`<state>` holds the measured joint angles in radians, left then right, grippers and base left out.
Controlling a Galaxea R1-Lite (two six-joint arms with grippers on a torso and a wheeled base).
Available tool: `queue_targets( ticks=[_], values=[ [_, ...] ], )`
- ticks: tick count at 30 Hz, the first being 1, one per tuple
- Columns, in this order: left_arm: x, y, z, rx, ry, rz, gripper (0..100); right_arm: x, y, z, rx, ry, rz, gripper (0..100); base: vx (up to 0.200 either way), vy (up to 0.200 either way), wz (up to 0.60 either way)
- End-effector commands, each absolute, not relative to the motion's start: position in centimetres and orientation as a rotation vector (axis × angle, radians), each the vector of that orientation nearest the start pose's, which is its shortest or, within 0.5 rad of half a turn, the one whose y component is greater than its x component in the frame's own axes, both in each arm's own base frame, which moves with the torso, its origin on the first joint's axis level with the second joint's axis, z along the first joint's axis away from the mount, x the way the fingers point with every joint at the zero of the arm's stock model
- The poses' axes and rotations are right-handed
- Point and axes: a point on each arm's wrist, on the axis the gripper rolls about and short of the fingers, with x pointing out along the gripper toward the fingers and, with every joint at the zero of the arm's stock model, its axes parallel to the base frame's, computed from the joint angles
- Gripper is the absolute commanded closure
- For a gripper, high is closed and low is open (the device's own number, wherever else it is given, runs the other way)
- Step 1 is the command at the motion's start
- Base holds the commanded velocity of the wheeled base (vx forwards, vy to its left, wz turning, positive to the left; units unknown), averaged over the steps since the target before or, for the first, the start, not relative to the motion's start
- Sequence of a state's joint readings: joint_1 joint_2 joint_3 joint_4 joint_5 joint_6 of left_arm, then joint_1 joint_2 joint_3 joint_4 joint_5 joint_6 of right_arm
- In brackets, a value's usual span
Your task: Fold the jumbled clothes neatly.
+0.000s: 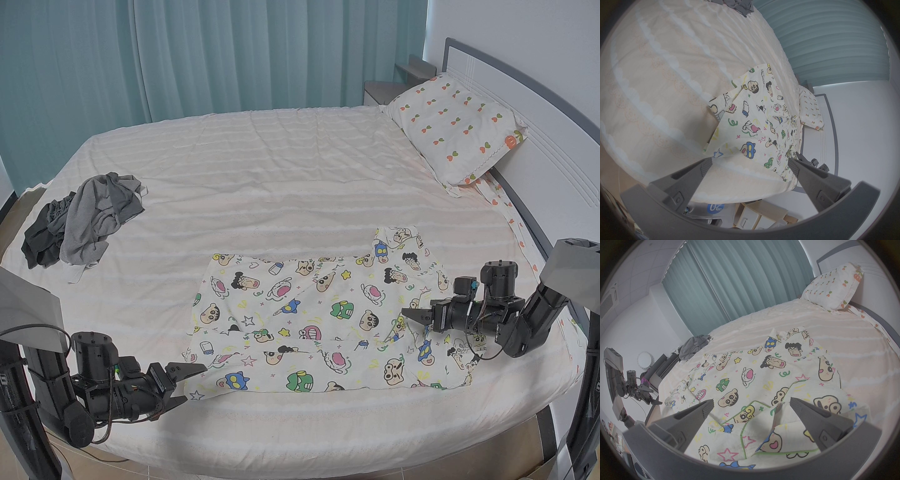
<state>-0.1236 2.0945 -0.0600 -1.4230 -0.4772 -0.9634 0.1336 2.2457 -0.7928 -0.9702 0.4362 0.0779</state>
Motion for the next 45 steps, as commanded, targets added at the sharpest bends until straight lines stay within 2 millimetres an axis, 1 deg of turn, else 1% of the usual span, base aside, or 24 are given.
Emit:
queue_targets(
  ticks=[1,4,6,16,20,22,23,26,33,38,45],
  values=[
    [21.8,-3.8,1.2,-1.012,0.853,-0.243,0,37.2,5.7,2.7,0.135,0.499,0.542,0,0.000,0.000,0.00],
    [21.8,-3.8,1.2,-1.011,0.854,-0.245,0,37.2,5.7,2.2,0.130,0.512,0.545,0,0.000,0.000,0.00],
    [21.8,-3.8,1.2,-1.010,0.853,-0.244,0,37.3,5.8,2.1,0.133,0.511,0.550,0,0.000,0.000,0.00],
    [21.8,-3.8,1.1,-1.010,0.856,-0.246,0,37.1,6.2,0.0,0.136,0.572,0.558,0,0.000,0.000,0.00],
    [21.8,-3.8,1.1,-1.010,0.855,-0.244,0,37.1,6.3,-0.2,0.136,0.578,0.559,0,0.000,0.000,0.00],
    [21.8,-3.8,1.1,-1.010,0.855,-0.244,0,37.1,6.6,-0.5,0.135,0.586,0.567,0,0.000,0.000,0.00],
    [21.8,-3.8,1.1,-1.010,0.856,-0.246,0,37.0,6.8,-0.5,0.132,0.588,0.572,100,0.000,0.000,0.00],
    [21.8,-3.8,1.1,-1.010,0.856,-0.246,0,36.8,7.1,-0.5,0.127,0.591,0.581,100,0.000,0.000,0.00],
    [21.8,-3.8,1.1,-1.010,0.855,-0.244,0,36.7,7.1,-0.1,0.117,0.573,0.585,100,0.000,0.000,0.00],
    [21.8,-3.8,1.1,-1.009,0.856,-0.246,0,36.7,7.4,1.1,0.104,0.537,0.597,100,0.000,0.000,0.00],
    [21.9,-3.8,1.1,-1.008,0.854,-0.247,0,36.4,8.8,2.8,0.086,0.487,0.630,100,0.000,0.000,0.00]
  ],
)
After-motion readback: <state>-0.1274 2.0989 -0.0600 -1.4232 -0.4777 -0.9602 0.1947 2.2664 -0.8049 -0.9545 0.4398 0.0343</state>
